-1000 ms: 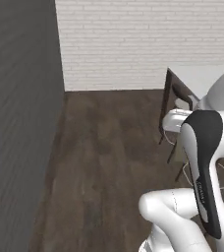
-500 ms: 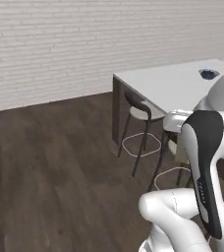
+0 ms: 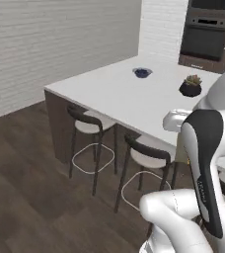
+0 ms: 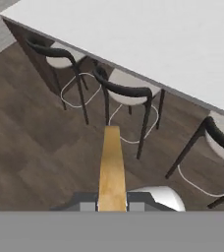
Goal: Start the toaster. Once the lever pops up, take the bread to the plate on the dining counter.
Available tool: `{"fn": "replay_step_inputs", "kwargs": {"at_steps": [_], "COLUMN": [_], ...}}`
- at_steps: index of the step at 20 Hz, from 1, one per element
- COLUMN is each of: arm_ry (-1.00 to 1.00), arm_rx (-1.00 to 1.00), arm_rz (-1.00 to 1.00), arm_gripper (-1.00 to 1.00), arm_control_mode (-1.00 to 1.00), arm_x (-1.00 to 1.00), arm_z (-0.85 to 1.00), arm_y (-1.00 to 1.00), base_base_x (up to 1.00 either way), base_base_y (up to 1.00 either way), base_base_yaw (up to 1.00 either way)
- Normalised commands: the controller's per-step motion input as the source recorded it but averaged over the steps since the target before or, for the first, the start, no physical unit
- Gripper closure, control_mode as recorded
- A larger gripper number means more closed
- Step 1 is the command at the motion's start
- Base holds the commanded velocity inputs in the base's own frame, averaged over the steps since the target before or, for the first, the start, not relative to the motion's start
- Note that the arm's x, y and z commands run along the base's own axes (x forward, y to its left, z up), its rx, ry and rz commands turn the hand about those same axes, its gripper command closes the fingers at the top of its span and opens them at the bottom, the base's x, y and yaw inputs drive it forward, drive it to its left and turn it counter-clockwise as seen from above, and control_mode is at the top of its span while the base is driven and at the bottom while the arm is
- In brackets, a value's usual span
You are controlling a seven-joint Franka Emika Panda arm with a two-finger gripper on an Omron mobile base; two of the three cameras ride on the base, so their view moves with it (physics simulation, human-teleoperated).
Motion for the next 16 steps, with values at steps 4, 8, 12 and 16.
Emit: {"fn": "replay_step_inputs", "kwargs": {"at_steps": [4, 8, 12, 16], "arm_ry": [0.00, 0.00, 0.00, 0.00], "arm_rx": [0.00, 0.00, 0.00, 0.00], "arm_rz": [0.00, 0.00, 0.00, 0.00], "arm_gripper": [1.00, 1.00, 1.00, 1.00], "arm_control_mode": [1.00, 1.00, 1.00, 1.00], "arm_x": [0.00, 0.00, 0.00, 0.00], "arm_z": [0.00, 0.00, 0.00, 0.00], "arm_y": [0.00, 0.00, 0.00, 0.00], "base_base_x": [0.18, 0.10, 0.13, 0.24], "base_base_y": [0.10, 0.08, 0.07, 0.06], "base_base_yaw": [-0.79, -0.81, -0.80, -0.76]}}
